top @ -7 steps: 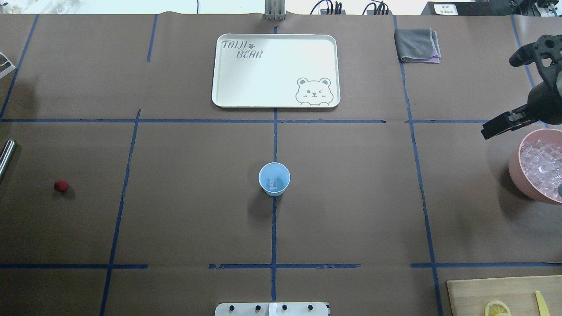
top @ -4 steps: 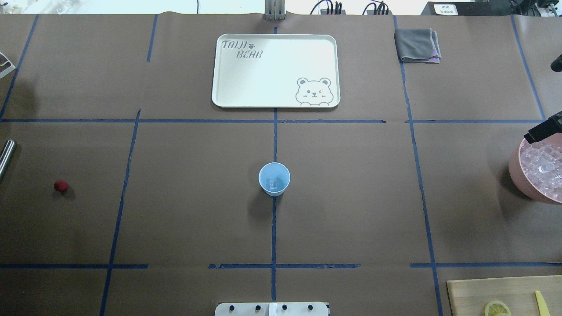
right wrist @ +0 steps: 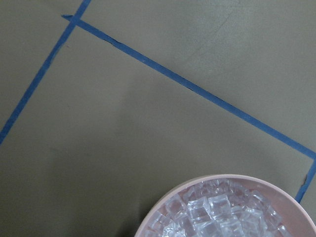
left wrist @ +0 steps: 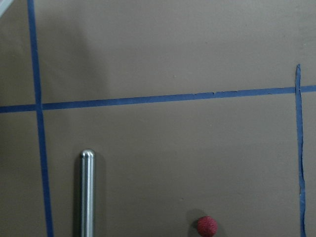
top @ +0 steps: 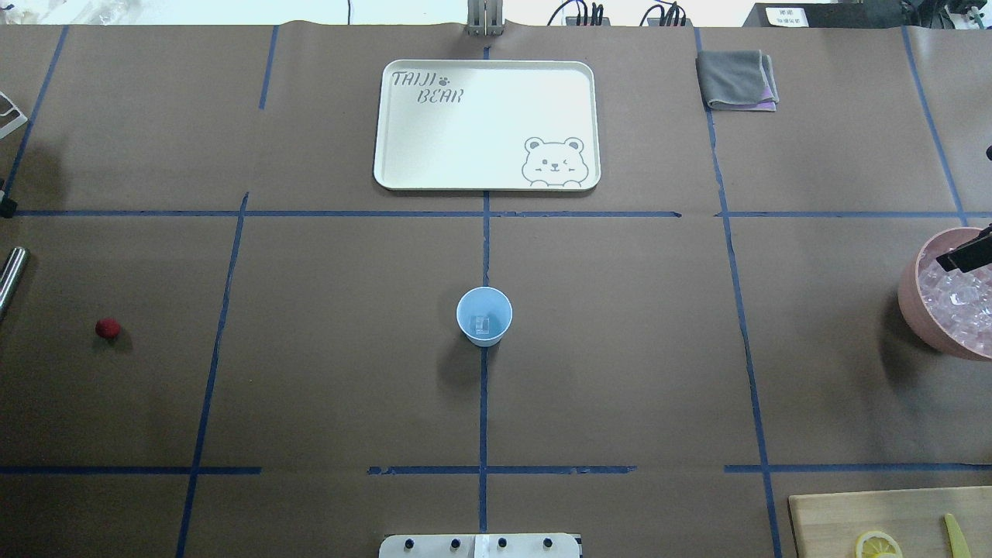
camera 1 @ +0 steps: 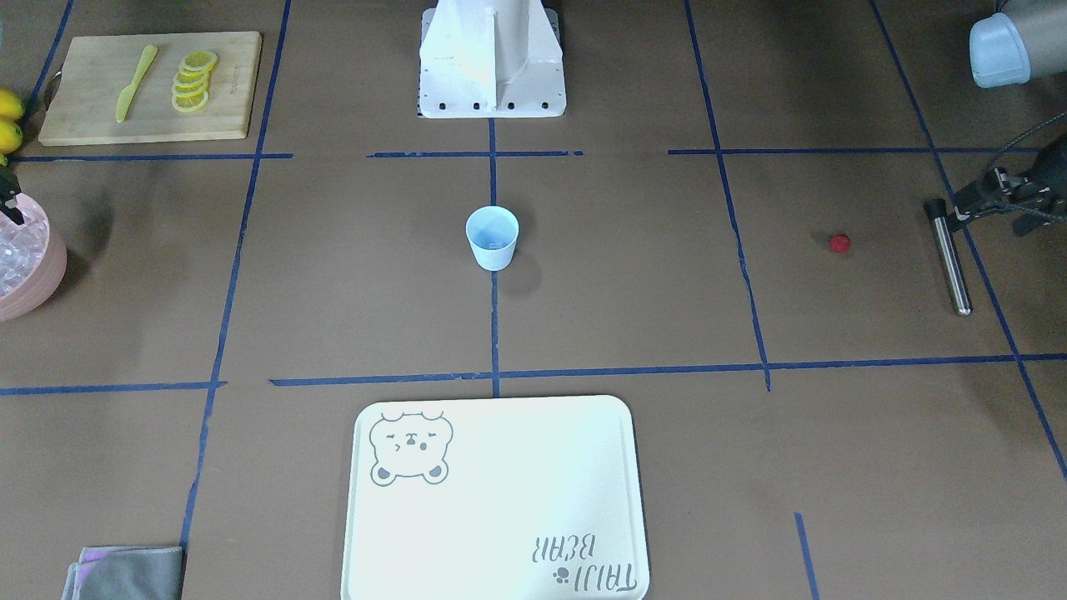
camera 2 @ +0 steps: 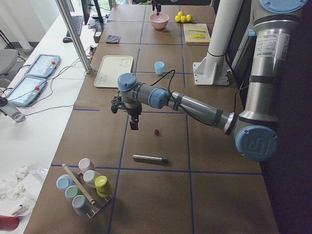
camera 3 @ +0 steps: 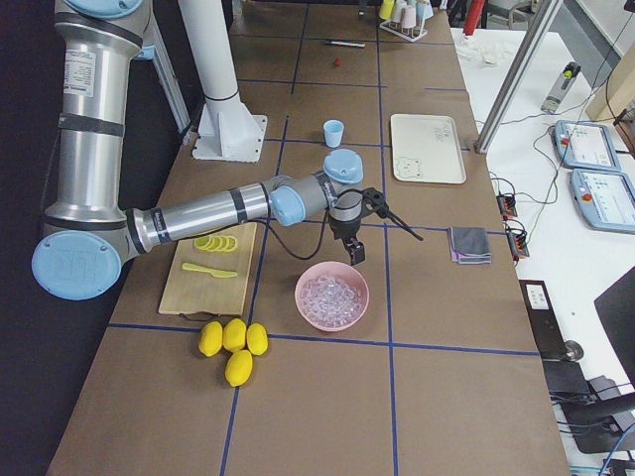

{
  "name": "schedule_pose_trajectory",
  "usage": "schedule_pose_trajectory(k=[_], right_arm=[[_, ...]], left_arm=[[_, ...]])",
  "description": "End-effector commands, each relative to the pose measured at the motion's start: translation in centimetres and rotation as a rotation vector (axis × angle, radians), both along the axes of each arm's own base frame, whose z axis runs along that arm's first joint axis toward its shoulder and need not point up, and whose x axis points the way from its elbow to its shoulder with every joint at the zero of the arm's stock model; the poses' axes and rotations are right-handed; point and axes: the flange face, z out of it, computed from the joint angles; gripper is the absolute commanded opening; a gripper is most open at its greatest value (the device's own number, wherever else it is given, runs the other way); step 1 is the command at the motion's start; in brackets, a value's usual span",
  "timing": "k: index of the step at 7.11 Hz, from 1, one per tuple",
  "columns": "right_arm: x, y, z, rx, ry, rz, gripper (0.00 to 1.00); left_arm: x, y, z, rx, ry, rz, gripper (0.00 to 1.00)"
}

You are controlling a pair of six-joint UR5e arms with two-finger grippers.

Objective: Mash ice and strawberries in cup
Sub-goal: 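Scoop more ice cubes from the pink bowl with the right gripper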

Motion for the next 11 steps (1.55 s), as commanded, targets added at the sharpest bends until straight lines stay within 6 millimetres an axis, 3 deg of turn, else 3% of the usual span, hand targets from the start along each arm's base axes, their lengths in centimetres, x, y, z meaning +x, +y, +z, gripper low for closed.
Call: schedule_pose_trajectory(k=[1,5,8,11], right_arm=[[-0.1,-0.1,2.4,-0.002,-0.004,-0.019,0.97],[0.1,0.2,4.9,0.021,0.036,-0.128,0.76],[-0.2,-0.1,7.2,-0.017,0.049,-0.136,0.75],[-0.4,-0.1,7.2,-0.021,0.048,-0.138,0.73]], left_arm=[[2.7,0.2,-0.8,-0.007,0.001,-0.034,1.0],[2.7,0.2,-0.9,-0.003,0.003,-0.036,1.0],[2.7,0.2,-0.9,-0.001,0.004,-0.035,1.0],[2.8,0.2,-0.9,-0.001,0.003,-0.034,1.0]])
